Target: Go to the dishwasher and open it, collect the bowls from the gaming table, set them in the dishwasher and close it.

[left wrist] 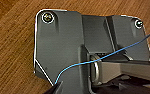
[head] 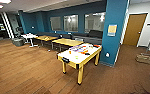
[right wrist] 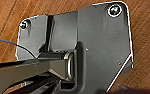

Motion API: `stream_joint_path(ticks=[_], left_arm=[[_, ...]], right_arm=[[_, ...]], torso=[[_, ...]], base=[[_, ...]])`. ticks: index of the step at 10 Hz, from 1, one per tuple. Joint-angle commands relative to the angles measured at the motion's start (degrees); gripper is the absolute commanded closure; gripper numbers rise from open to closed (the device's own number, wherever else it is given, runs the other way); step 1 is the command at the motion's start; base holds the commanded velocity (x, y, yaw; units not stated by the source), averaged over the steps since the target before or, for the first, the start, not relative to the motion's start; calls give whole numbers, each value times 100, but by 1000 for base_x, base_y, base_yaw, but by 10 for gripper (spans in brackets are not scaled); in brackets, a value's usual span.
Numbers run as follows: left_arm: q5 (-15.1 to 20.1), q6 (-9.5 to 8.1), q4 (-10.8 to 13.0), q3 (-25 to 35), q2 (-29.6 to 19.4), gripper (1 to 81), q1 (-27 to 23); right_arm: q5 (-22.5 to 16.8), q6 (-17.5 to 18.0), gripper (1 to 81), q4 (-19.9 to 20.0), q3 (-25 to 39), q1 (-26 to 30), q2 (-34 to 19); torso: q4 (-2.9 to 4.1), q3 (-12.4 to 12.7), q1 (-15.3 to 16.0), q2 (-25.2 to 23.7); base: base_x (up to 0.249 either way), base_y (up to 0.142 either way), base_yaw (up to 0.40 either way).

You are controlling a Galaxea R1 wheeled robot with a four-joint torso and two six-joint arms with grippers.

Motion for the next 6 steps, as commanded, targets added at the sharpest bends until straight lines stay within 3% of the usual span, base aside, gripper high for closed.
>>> stream_joint_path(ticks=[1, 6], left_arm=[[280, 26, 15, 3, -17, 10, -280], [271, 26, 6, 3, -17, 10, -280]], right_arm=[[-292, -10, 10, 17, 18, 308, -25], [-292, -18, 10, 17, 18, 308, -17]], torso=[[0, 0, 0, 0], [0, 2, -4, -5]], base=[[73, 0, 0], [141, 0, 0]])
